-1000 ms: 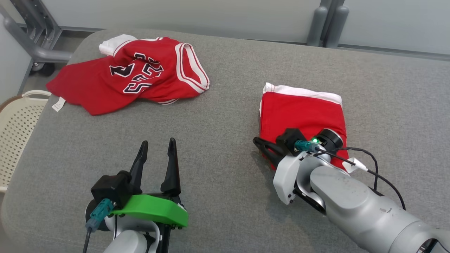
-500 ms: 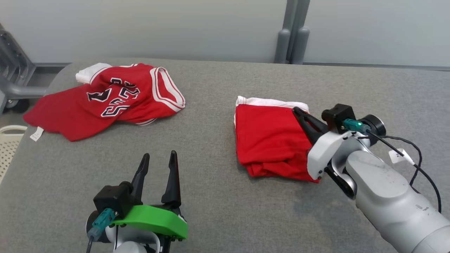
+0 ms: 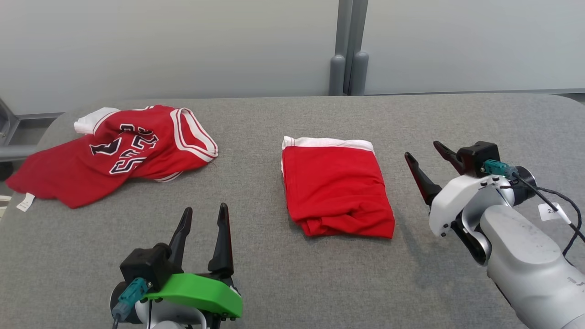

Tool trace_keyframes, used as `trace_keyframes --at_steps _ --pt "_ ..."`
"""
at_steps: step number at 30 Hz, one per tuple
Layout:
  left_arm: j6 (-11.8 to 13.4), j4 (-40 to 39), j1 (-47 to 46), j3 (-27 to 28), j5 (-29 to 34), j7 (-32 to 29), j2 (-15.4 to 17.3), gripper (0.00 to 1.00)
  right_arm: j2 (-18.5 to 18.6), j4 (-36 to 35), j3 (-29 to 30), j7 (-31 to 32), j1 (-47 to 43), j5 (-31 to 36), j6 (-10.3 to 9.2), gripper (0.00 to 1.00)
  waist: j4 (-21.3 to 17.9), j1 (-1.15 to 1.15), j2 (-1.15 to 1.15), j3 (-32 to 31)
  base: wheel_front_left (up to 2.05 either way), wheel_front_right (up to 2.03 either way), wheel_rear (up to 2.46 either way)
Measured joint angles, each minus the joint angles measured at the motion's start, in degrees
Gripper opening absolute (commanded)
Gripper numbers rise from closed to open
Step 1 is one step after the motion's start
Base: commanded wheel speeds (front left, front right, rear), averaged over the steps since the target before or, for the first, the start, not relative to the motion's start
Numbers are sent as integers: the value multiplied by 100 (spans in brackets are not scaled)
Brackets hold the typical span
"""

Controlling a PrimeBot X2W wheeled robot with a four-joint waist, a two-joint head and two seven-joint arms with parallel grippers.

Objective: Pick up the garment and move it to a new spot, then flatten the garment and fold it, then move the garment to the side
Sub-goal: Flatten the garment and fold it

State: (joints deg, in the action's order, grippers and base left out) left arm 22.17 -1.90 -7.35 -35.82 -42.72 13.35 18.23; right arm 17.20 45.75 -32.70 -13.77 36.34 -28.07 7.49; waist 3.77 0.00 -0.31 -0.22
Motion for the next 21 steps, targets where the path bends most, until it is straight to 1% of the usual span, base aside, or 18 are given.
trace_keyframes --at_steps 5,10,14,21 --pt "2 -41 1 -13 0 -1 4 100 107 -10 143 363 -37 -331 0 100 84 0 0 37 0 0 0" --pt "2 -71 -4 -8 11 8 2 100 272 -43 225 938 -36 -829 0 100 247 0 0 115 0 0 0" --pt "0 -89 -34 -2 23 16 -11 100 375 -4 374 1435 -28 -1378 0 100 419 0 0 216 0 0 0" --pt "-56 -67 -155 8 48 43 -90 100 466 -102 435 2375 -8 -2399 0 100 756 0 0 454 0 0 0"
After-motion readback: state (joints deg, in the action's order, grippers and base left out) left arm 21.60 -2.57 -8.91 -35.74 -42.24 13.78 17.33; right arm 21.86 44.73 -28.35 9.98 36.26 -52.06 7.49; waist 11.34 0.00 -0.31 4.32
